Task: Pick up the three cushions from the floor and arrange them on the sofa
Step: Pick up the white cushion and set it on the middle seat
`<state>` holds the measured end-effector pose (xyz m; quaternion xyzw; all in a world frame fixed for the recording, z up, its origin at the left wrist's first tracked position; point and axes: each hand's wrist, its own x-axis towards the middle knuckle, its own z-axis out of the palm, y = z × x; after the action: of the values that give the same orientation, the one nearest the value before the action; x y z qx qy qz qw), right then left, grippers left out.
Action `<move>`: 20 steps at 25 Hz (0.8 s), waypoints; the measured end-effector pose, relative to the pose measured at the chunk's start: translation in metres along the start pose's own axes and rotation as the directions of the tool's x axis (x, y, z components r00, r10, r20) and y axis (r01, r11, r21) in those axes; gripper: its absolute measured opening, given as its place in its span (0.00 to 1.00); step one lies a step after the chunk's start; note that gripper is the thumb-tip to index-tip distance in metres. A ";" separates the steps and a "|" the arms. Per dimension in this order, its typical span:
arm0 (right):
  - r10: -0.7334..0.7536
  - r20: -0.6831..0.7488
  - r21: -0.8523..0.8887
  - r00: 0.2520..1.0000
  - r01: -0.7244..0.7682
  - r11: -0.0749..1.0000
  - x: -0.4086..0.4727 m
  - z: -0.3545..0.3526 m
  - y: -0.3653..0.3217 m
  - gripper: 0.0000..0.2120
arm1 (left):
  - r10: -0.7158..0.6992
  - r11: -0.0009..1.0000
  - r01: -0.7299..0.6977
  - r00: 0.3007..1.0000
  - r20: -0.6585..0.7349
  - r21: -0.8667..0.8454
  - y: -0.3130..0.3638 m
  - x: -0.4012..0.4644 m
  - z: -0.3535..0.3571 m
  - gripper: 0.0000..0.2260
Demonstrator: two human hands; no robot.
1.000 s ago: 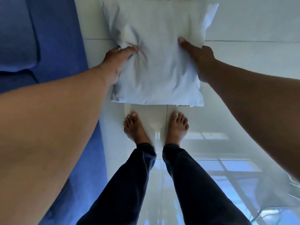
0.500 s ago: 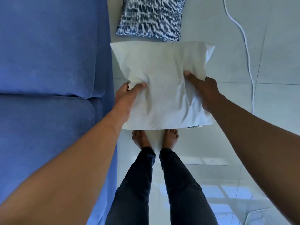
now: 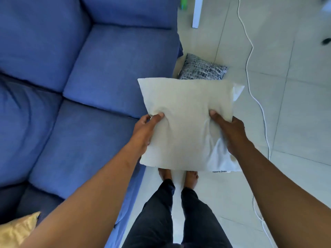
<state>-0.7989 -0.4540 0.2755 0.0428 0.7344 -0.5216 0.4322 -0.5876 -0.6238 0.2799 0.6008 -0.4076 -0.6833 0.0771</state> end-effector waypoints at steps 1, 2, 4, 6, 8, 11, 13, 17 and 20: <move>-0.025 0.034 0.004 0.999 0.025 1.000 -0.012 0.007 -0.011 0.26 | 0.004 0.999 -0.005 1.000 -0.022 -0.038 0.006 -0.017 -0.010 0.22; -0.034 0.056 0.016 0.998 0.033 0.999 -0.020 0.013 -0.019 0.29 | 0.005 0.999 -0.006 1.000 -0.030 -0.053 0.008 -0.026 -0.019 0.23; -0.052 0.123 0.055 0.991 0.046 0.997 -0.034 0.030 -0.034 0.28 | 0.015 0.996 -0.019 0.999 -0.044 -0.092 0.010 -0.045 -0.040 0.24; -0.054 0.196 0.041 0.979 0.047 0.998 -0.051 0.058 -0.048 0.23 | 0.042 0.985 -0.054 0.996 -0.074 -0.164 0.010 -0.065 -0.070 0.23; -0.075 0.259 0.005 0.963 0.076 0.997 -0.063 0.092 -0.060 0.24 | 0.057 0.968 -0.088 0.989 -0.135 -0.236 0.006 -0.082 -0.103 0.24; -0.065 0.371 -0.095 0.926 0.107 0.990 -0.080 0.154 -0.069 0.18 | 0.046 0.920 -0.132 0.972 -0.232 -0.369 -0.005 -0.102 -0.156 0.18; -0.041 0.440 -0.168 0.897 0.127 0.978 -0.090 0.194 -0.073 0.11 | 0.031 0.880 -0.153 0.963 -0.268 -0.450 -0.011 -0.115 -0.186 0.12; -0.004 0.541 -0.291 0.841 0.192 0.937 -0.120 0.287 -0.076 0.16 | 0.016 0.820 -0.208 0.940 -0.341 -0.533 -0.023 -0.135 -0.265 0.14; 0.019 0.608 -0.330 0.794 0.231 0.915 -0.141 0.350 -0.076 0.16 | -0.007 0.814 -0.226 0.917 -0.398 -0.535 -0.029 -0.148 -0.318 0.17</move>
<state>-0.5435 -0.7152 0.3981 -0.2527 0.6490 -0.3764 0.6110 -0.2560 -0.6637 0.3907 0.6461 -0.1957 -0.6376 0.3712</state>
